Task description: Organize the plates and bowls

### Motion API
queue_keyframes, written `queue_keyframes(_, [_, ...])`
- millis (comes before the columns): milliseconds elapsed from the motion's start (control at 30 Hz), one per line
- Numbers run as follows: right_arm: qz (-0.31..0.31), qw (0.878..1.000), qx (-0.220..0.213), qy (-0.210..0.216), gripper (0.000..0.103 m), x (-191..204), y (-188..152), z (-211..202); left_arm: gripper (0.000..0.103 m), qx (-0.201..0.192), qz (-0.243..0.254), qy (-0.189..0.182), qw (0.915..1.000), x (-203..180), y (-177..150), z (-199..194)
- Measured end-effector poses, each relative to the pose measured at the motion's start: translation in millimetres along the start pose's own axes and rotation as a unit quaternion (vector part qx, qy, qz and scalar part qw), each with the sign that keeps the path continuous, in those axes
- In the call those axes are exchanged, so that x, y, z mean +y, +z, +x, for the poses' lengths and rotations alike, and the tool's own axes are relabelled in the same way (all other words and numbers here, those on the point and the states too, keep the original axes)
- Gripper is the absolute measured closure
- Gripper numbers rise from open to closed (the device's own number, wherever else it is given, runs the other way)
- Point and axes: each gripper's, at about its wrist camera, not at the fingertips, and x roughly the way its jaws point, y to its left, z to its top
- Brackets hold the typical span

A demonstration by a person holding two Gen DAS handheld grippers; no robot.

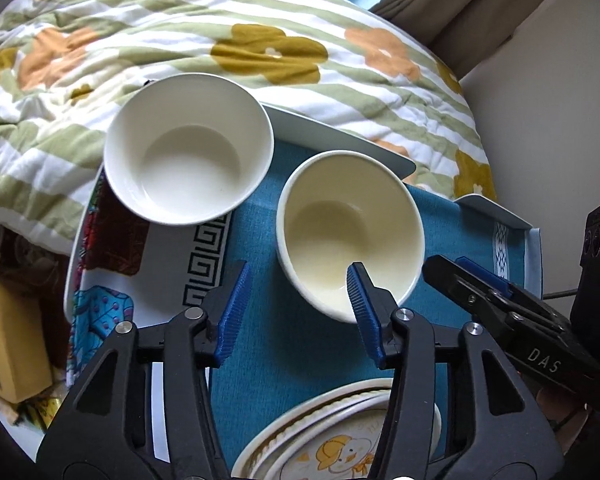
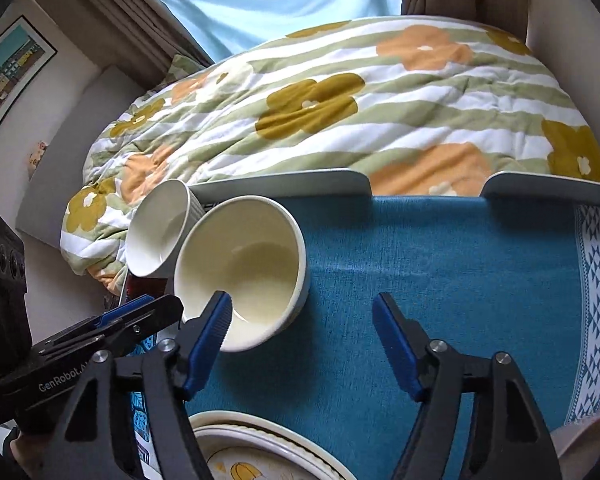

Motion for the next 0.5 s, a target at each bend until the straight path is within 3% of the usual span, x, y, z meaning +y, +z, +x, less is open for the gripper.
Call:
queue_keyframes(233, [0.015, 1.0, 0.021, -0.002, 0.054, 2.1, 2.5, 30.4, 0.071, 0.016, -0.003, -0.004, 0.9999, 8.7, 10.0, 25.0])
queue_keyframes(333, [0.012, 1.0, 0.023, -0.002, 0.062, 4.8, 4.8, 35.5, 0.081, 0.018, -0.003, -0.008, 0.9998, 9.6, 12.0, 27.4])
queue_keyframes(500, [0.008, 1.0, 0.027, -0.002, 0.087, 7.8, 7.4, 42.0, 0.087, 0.014, 0.006, -0.004, 0.9999, 7.2, 14.1, 28.5])
